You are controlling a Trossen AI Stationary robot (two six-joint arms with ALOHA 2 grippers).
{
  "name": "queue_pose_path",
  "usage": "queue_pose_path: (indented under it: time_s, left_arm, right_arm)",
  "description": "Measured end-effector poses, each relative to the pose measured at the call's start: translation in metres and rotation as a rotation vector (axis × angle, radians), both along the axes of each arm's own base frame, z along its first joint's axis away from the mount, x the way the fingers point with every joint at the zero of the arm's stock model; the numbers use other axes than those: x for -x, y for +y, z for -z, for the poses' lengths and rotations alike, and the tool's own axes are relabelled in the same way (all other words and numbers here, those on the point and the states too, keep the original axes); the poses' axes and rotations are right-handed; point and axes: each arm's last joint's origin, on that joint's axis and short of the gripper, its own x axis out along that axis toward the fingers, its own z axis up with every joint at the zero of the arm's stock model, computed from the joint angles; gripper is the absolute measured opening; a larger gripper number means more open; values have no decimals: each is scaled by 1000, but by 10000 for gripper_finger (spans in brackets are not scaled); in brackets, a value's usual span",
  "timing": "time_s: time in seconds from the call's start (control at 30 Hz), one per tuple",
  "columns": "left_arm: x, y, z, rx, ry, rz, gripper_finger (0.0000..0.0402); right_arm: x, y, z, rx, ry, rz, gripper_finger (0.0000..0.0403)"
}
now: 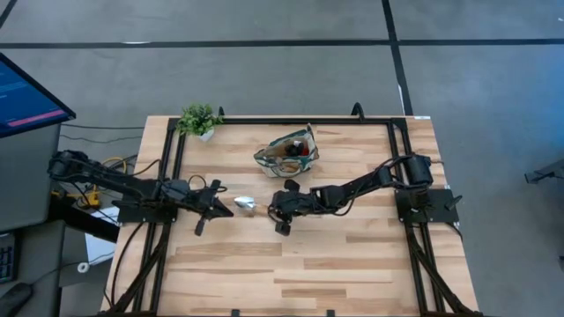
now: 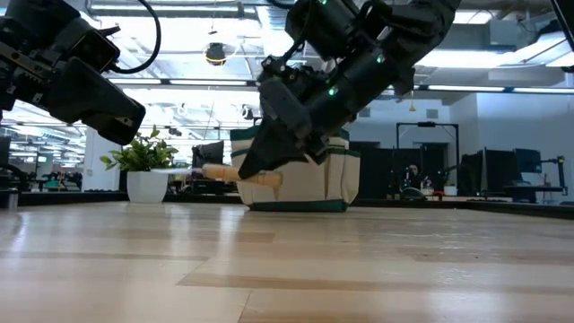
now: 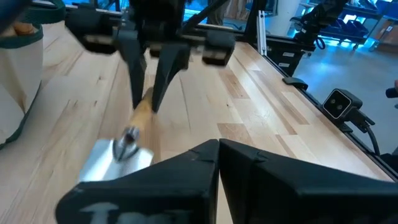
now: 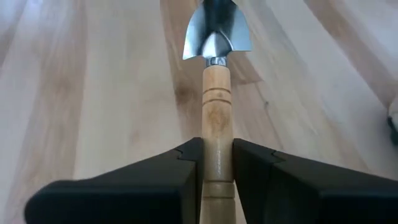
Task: Pick & Place Garden tools in Gardening bag
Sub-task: Put the trowel into the gardening bag
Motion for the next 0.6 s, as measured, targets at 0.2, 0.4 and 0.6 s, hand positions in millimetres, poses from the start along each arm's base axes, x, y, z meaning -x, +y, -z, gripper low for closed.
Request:
queue_pose_path:
  time_s: [0.2,0.4,0.6]
  left_arm:
    - [0,0,0,0,0,0,2]
    - [0,0,0,1,-5,0,2]
    - [0,0,-1,1,-7,0,2]
  right_arm:
    - [6,12,-25,14,-40,-38,50]
    - [22,12,-42,93,36,19,50]
    - [44,8,-53,115,-10,53,50]
